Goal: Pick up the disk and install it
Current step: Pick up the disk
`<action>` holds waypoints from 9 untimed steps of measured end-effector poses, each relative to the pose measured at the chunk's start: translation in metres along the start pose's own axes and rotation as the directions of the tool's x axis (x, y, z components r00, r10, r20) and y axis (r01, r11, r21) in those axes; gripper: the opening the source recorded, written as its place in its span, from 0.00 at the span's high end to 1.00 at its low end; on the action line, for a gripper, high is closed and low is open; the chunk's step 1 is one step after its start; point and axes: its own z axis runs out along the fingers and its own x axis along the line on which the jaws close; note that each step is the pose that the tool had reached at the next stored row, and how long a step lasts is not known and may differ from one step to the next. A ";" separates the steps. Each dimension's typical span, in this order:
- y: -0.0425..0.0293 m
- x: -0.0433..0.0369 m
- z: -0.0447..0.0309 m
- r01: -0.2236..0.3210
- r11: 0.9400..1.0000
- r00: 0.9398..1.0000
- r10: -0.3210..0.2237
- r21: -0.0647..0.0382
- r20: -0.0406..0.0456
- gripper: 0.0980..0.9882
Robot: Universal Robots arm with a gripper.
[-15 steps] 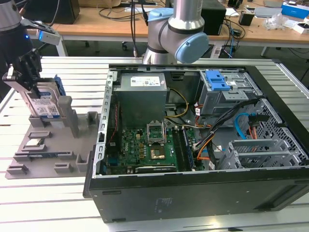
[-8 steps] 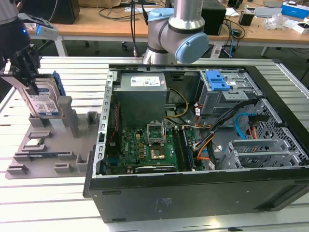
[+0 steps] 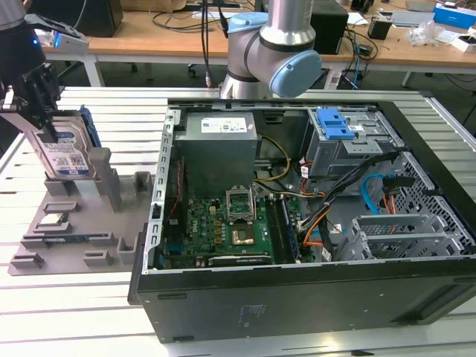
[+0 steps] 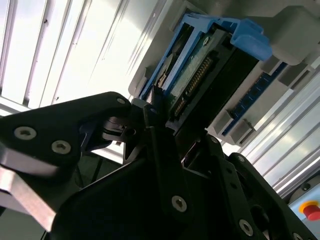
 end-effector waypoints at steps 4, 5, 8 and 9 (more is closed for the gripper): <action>0.0000 0.0000 -0.0022 0.000 1.000 1.000 0.000 0.000 0.000 0.70; 0.0000 0.0000 -0.0030 0.000 1.000 1.000 0.000 0.000 0.000 0.70; -0.0001 0.0001 -0.0070 0.000 1.000 1.000 0.000 0.000 0.000 0.70; -0.0001 0.0000 -0.0082 0.000 1.000 1.000 0.000 0.000 0.000 0.70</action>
